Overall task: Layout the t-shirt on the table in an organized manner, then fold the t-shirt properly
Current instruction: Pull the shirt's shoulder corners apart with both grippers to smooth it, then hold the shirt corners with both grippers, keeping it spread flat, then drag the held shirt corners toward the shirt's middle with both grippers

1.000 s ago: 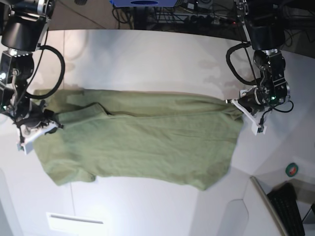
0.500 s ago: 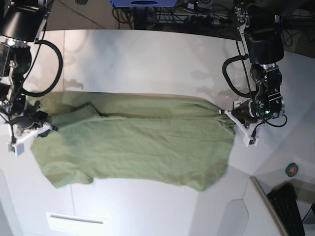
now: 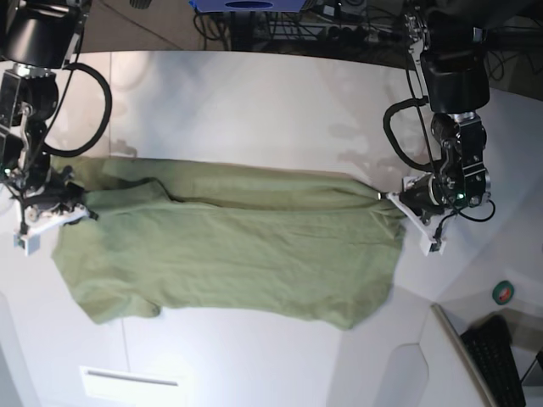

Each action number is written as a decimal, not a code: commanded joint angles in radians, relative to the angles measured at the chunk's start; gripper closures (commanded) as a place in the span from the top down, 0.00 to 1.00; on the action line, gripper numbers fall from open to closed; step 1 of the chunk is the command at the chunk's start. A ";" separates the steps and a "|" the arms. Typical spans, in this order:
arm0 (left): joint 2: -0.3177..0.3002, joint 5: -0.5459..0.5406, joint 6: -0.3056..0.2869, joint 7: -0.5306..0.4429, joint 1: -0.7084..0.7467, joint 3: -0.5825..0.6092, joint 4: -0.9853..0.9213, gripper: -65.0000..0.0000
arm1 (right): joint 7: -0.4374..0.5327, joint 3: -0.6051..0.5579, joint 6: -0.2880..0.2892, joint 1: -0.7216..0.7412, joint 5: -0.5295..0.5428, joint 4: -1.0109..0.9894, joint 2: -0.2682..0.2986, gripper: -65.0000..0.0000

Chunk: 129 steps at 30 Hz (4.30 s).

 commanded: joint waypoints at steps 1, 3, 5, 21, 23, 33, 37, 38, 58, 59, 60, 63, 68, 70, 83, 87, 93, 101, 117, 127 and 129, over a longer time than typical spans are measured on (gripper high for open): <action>-0.008 -0.003 0.000 -0.011 -0.016 -0.002 0.022 0.00 | 0.019 0.007 0.002 0.012 0.008 0.024 0.013 0.00; 0.000 -0.003 0.000 -0.011 -0.005 -0.005 0.022 0.00 | 0.019 0.010 0.003 0.007 0.010 0.045 0.013 0.00; 0.002 -0.004 0.000 -0.011 0.041 -0.011 0.054 0.00 | 0.017 0.012 0.003 -0.027 0.011 0.096 0.013 0.00; 0.005 -0.009 0.000 0.118 0.343 -0.096 0.464 0.00 | 0.019 0.021 0.003 -0.406 0.011 0.369 -0.010 0.00; 0.005 -0.007 0.000 0.120 0.364 -0.097 0.448 0.00 | 0.019 0.067 0.009 -0.423 0.011 0.362 -0.036 0.00; 0.023 -0.010 0.000 0.118 0.381 -0.097 0.404 0.00 | 0.011 0.124 0.089 -0.455 0.008 0.328 -0.086 0.00; 0.041 -0.010 -0.002 0.118 0.381 -0.097 0.409 0.00 | 0.017 0.128 0.089 -0.481 0.010 0.328 -0.088 0.00; 0.044 -0.010 -0.002 0.118 0.381 -0.094 0.409 0.00 | 0.016 0.147 0.089 -0.481 0.010 0.328 -0.088 0.00; 0.071 -0.010 -0.002 0.121 0.381 -0.088 0.459 0.00 | -0.075 0.225 0.094 -0.490 0.022 0.288 -0.117 0.00; 0.075 -0.006 -0.002 0.121 0.381 -0.090 0.473 0.00 | -0.078 0.227 0.094 -0.489 0.043 0.289 -0.117 0.00; 0.075 -0.004 -0.002 0.121 0.383 -0.090 0.488 0.00 | -0.078 0.228 0.094 -0.490 0.076 0.289 -0.117 0.00; 0.077 -0.004 -0.002 0.123 0.383 -0.088 0.511 0.00 | -0.081 0.227 0.094 -0.495 0.152 0.291 -0.116 0.00; 0.077 -0.007 -0.002 0.123 0.383 -0.088 0.514 0.00 | -0.081 0.225 0.094 -0.495 0.157 0.300 -0.116 0.00; 0.077 -0.007 -0.002 0.123 0.383 -0.088 0.514 0.00 | -0.081 0.227 0.094 -0.495 0.159 0.326 -0.116 0.00; 0.078 -0.010 -0.002 0.123 0.380 -0.088 0.514 0.00 | -0.083 0.220 0.094 -0.452 0.157 0.372 -0.113 0.00; 0.078 -0.010 -0.002 0.123 0.381 -0.088 0.514 0.00 | -0.083 0.220 0.094 -0.452 0.155 0.372 -0.113 0.00; 0.078 -0.010 -0.002 0.123 0.381 -0.088 0.514 0.00 | -0.083 0.220 0.094 -0.452 0.154 0.366 -0.113 0.00; 0.078 -0.010 -0.002 0.120 0.381 -0.091 0.513 0.00 | -0.083 0.227 0.094 -0.455 0.154 0.366 -0.113 0.00; 0.104 -0.004 -0.002 0.126 0.317 -0.088 0.462 0.00 | -0.181 0.225 0.089 -0.292 0.116 0.398 -0.110 0.00; 0.106 -0.010 -0.002 0.201 0.219 -0.096 0.416 0.00 | -0.181 0.220 0.089 -0.126 -0.019 0.245 -0.110 0.00; 0.106 -0.010 -0.002 0.206 0.208 -0.094 0.409 0.00 | -0.181 0.220 0.089 -0.103 -0.032 0.222 -0.100 0.00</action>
